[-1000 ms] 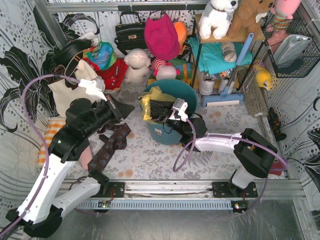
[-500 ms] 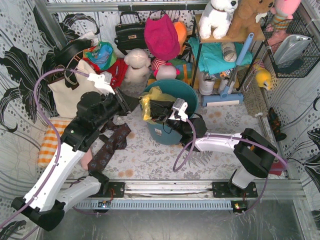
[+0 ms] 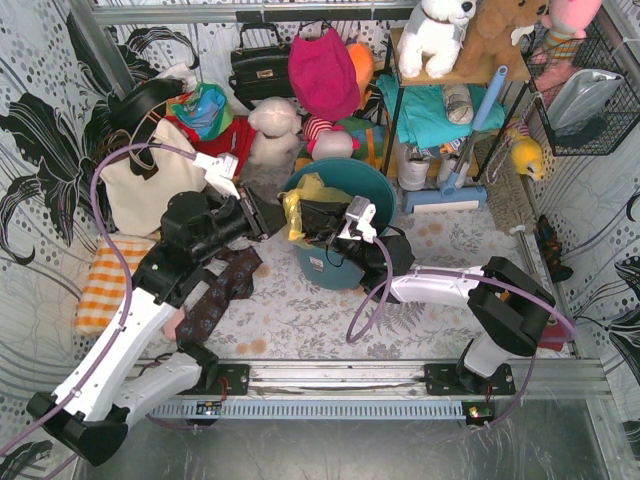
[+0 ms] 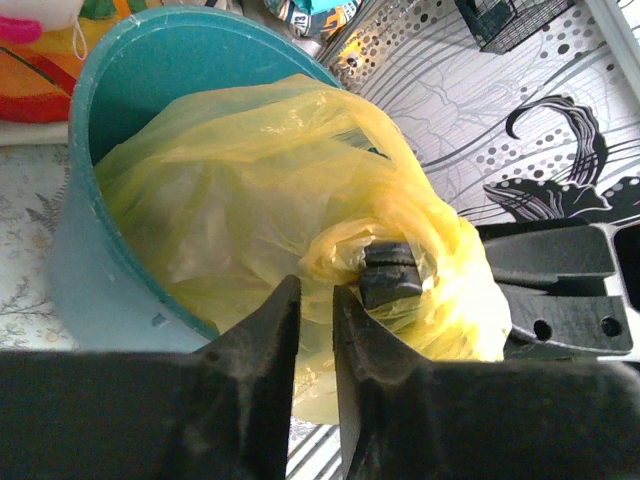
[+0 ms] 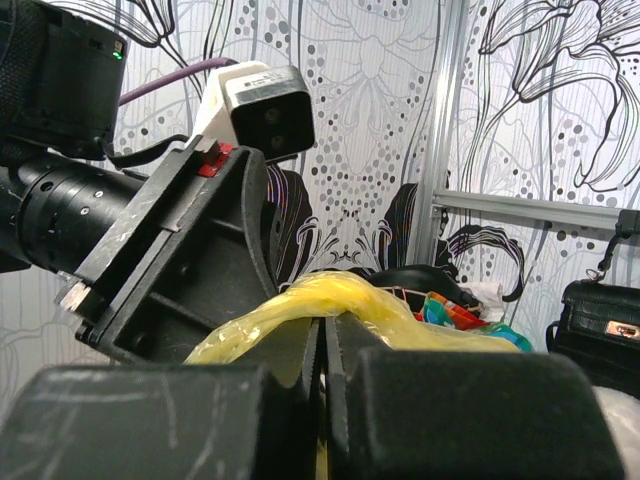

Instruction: Tie the trash bag

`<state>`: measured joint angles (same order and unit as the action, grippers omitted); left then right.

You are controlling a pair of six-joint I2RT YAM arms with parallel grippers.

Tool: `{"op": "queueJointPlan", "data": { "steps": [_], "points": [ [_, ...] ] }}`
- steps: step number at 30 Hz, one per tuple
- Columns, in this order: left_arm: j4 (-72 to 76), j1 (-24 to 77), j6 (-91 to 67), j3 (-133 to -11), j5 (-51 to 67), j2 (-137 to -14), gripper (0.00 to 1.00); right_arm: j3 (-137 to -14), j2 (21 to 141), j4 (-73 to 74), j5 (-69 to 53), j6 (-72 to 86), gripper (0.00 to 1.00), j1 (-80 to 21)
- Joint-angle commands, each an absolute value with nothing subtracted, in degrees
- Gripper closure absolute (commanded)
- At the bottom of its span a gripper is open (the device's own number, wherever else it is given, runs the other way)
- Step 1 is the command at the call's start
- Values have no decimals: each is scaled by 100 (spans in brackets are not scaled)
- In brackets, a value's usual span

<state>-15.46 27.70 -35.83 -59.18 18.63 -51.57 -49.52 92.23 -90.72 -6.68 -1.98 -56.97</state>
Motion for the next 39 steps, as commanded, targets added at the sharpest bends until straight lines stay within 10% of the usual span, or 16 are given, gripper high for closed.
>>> {"op": "queueJointPlan", "data": {
  "steps": [1, 20, 39],
  "points": [
    [-1050, 2777, -2815, -5738, 1788, -4846, 68, -5129, 9023, -9650, -748, -1, 100, -5719],
    [880, 2776, 44, -4500, 1481, -3289, 20, -5036, 8938, -9650, -757, 47, 100, -5717],
    [3596, 2777, 700, -3441, 1422, -3883, 51, -5080, 8935, -9650, -826, 63, 100, -5716]
  ]
}}
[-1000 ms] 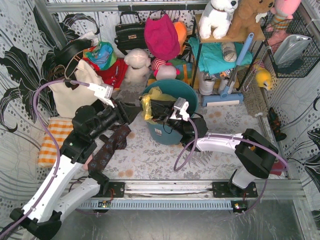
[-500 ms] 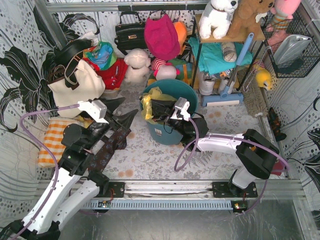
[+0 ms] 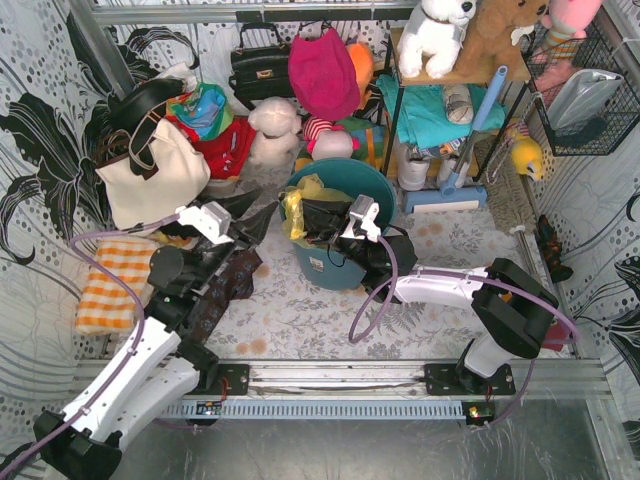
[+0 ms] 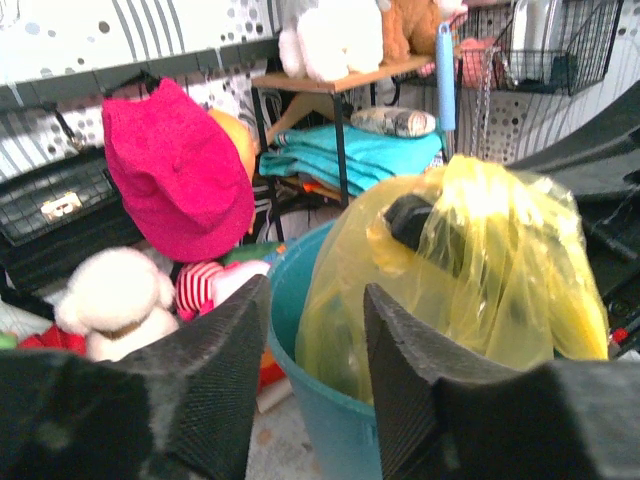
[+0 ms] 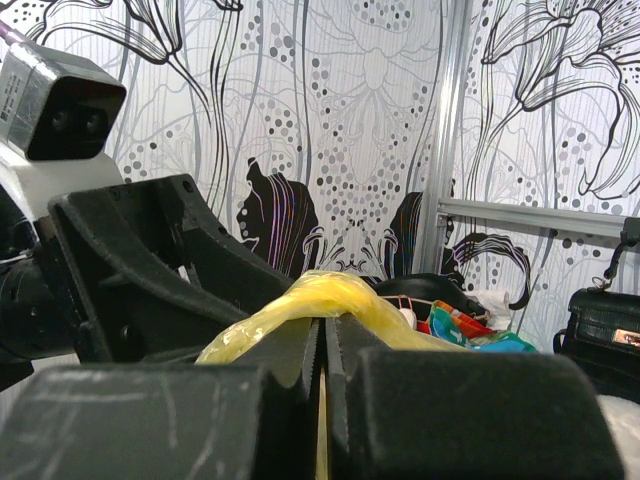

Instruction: Tie the trash bag

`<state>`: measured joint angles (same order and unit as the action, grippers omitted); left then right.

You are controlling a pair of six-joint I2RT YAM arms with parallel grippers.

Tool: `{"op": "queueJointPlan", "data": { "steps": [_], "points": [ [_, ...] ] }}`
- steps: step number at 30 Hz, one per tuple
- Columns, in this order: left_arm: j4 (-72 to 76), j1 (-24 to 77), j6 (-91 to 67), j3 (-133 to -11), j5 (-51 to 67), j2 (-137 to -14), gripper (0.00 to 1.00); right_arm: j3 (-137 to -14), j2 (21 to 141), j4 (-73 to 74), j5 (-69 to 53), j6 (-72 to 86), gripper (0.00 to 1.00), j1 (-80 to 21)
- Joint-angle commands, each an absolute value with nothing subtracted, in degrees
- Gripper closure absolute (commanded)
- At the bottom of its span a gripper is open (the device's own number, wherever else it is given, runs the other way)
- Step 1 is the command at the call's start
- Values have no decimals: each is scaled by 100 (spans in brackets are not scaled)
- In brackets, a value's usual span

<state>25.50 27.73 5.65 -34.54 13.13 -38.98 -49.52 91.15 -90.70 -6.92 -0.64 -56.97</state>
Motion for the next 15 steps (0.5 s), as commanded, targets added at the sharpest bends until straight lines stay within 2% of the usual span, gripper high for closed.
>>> {"op": "queueJointPlan", "data": {
  "steps": [1, 7, 15],
  "points": [
    [3634, 2777, 708, -3448, 1517, -3891, 53, -5080, 8938, -9650, -826, 62, 100, -5713],
    [3587, 2775, 729, -3503, 2072, -3929, 59, -5089, 8947, -9650, -845, 69, 100, -5716],
    [3448, 2777, 725, -3498, 2303, -4008, 61, -5106, 8943, -9650, -877, 87, 100, -5716]
  ]
}}
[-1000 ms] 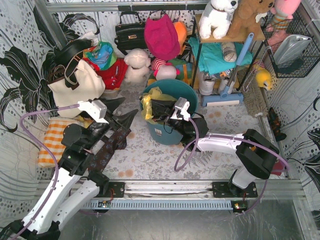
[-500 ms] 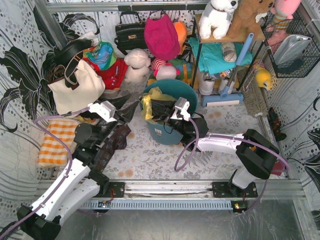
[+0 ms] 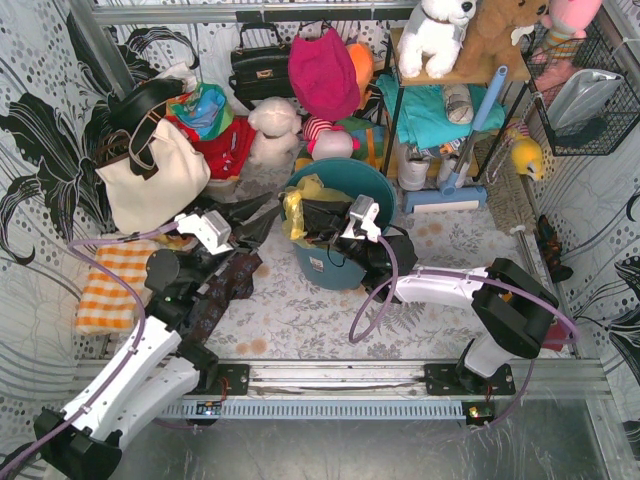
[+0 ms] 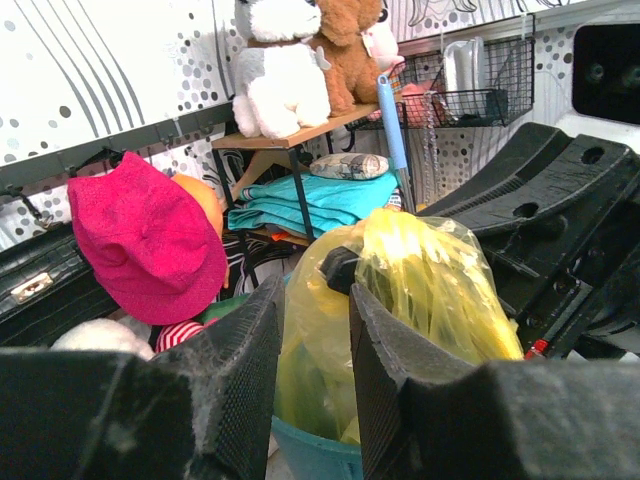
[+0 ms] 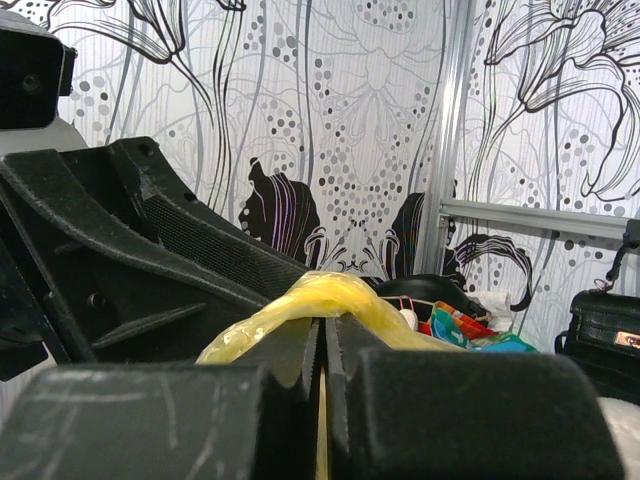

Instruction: Tie the trash bag

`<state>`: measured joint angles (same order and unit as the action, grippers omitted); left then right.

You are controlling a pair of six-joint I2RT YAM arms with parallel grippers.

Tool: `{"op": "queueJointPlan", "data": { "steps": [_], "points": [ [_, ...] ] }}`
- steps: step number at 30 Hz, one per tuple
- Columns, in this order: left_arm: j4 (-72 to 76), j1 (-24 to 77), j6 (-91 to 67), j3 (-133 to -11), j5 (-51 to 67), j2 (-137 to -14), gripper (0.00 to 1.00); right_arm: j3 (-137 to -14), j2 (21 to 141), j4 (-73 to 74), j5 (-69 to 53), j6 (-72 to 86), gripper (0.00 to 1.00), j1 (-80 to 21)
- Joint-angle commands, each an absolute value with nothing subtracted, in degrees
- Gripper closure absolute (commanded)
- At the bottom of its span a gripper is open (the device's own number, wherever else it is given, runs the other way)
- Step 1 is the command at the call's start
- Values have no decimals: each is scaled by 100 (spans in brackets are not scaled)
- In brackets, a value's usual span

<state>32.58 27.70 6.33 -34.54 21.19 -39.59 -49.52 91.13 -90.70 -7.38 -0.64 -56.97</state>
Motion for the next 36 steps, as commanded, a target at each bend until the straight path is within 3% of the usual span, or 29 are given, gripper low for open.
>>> {"op": "queueJointPlan", "data": {
  "steps": [1, 9, 23, 26, 34, 36],
  "points": [
    [3434, 2777, 729, -3502, 2296, -4034, 61, -5098, 8938, -9650, -879, 71, 100, -5718],
    [3191, 2769, 801, -3666, 2184, -4227, 72, -5071, 8919, -9650, -896, 97, 100, -5715],
    [3424, 2766, 668, -3674, 2539, -4124, 68, -5054, 8956, -9655, -914, 138, 100, -5719],
    [3350, 2771, 683, -3701, 2586, -4119, 73, -5054, 8948, -9652, -914, 147, 100, -5713],
    [3295, 2772, 677, -3798, 2517, -4244, 98, -5032, 8943, -9650, -906, 146, 100, -5713],
    [3256, 2764, 684, -3830, 2473, -4262, 100, -5027, 8938, -9650, -901, 132, 100, -5713]
  ]
}}
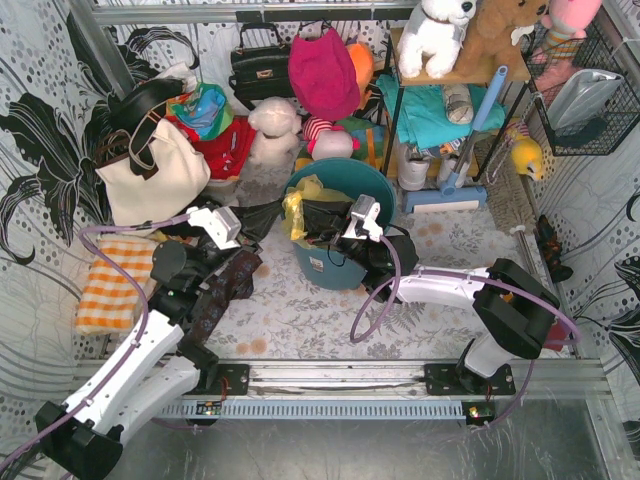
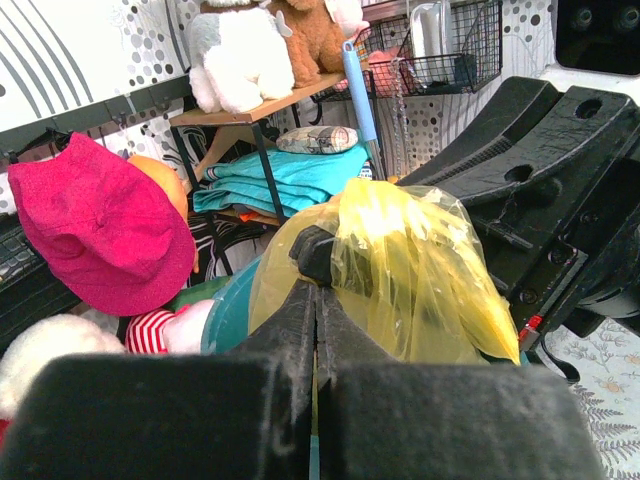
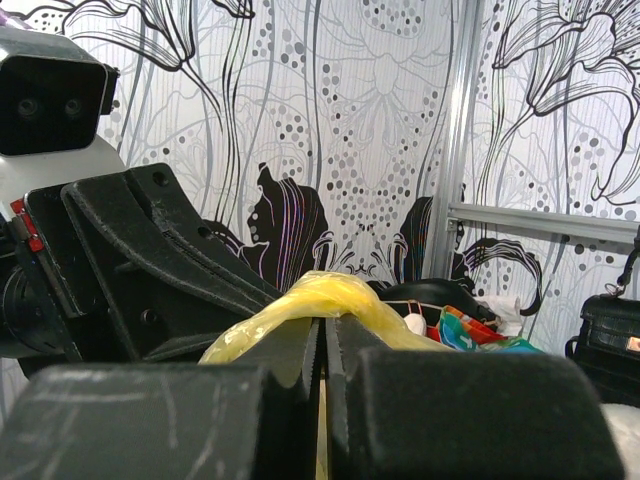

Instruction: Tie the trash bag

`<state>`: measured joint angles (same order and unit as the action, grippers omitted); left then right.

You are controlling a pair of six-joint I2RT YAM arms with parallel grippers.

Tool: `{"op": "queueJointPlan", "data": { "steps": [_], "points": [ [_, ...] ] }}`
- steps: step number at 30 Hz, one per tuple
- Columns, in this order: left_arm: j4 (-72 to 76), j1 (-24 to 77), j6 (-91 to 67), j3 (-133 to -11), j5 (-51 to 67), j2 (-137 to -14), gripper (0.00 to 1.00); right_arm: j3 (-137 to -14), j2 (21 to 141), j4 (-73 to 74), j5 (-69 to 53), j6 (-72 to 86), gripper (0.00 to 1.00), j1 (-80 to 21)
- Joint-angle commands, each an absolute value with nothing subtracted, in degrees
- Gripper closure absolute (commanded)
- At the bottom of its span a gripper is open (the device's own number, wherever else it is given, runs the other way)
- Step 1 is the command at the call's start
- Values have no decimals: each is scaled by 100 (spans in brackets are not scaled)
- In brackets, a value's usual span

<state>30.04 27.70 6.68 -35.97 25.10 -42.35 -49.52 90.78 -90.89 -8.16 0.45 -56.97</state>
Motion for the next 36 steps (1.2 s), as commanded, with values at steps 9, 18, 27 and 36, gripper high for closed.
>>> {"op": "queueJointPlan", "data": {
  "steps": [9, 18, 27, 36],
  "points": [
    [3147, 2768, 627, -3947, 1640, -4260, 100, -4858, 8824, -9650, -806, 151, 100, -5718],
    [3331, 2774, 542, -3909, 1250, -4247, 100, -4501, 8540, -9641, -656, 204, 89, -5720],
    [3506, 2769, 453, -3958, 1263, -4356, 100, -4056, 8012, -9272, -467, 210, 79, -5721],
    [3612, 2764, 365, -4011, 1421, -4492, 100, -4009, 6646, -7042, -73, 1693, 54, -5713]
  ]
}}
